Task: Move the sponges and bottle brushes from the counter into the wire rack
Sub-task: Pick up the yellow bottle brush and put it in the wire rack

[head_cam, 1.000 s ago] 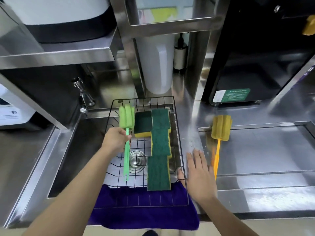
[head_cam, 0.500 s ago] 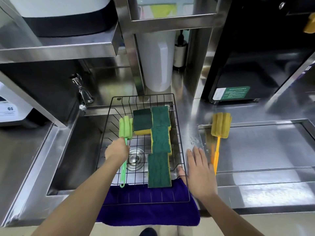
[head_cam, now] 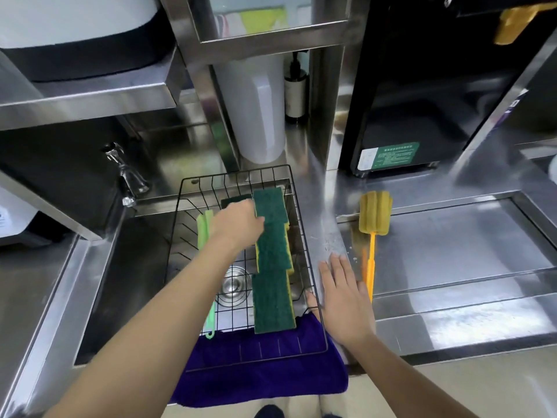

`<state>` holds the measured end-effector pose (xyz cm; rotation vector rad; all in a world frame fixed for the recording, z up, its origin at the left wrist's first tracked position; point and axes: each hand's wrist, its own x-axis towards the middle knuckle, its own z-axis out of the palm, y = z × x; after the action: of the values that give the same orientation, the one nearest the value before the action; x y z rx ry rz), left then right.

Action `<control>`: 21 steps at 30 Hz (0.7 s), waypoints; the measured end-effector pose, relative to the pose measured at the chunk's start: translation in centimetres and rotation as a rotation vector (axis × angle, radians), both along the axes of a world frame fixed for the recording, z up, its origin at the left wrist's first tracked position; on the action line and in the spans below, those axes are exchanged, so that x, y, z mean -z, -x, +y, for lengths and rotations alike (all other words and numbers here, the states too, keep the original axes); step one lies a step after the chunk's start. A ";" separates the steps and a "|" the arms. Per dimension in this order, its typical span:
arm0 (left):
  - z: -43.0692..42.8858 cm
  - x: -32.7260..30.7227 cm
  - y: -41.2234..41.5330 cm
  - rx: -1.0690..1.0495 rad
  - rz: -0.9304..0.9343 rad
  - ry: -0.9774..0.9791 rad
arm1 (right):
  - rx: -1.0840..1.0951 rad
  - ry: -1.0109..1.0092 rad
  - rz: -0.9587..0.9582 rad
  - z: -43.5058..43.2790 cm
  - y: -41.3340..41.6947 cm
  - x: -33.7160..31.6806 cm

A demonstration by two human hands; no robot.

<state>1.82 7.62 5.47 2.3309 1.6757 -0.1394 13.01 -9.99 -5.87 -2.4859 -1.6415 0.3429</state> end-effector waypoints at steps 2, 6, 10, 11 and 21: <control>-1.3 -0.2 -3.0 0.062 -0.086 -0.027 | -0.008 -0.026 -0.002 0.0 0.0 -0.1; -3.8 0.4 -8.2 0.245 -0.172 -0.044 | -0.019 -0.055 -0.004 -0.1 0.0 -0.4; -6.3 1.8 -11.5 0.419 -0.107 -0.057 | -0.027 -0.088 0.016 -0.1 0.0 -0.6; -6.8 2.3 -12.1 0.438 -0.079 -0.051 | -0.032 -0.096 0.026 -0.1 -0.1 -0.6; -10.5 5.9 -15.6 0.480 0.097 0.102 | 0.070 -0.291 0.132 -0.7 -0.1 -1.6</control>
<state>17.43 -2.91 -0.46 2.6345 1.0832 -0.4232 13.06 -10.69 -4.28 -2.2475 -1.4351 0.2341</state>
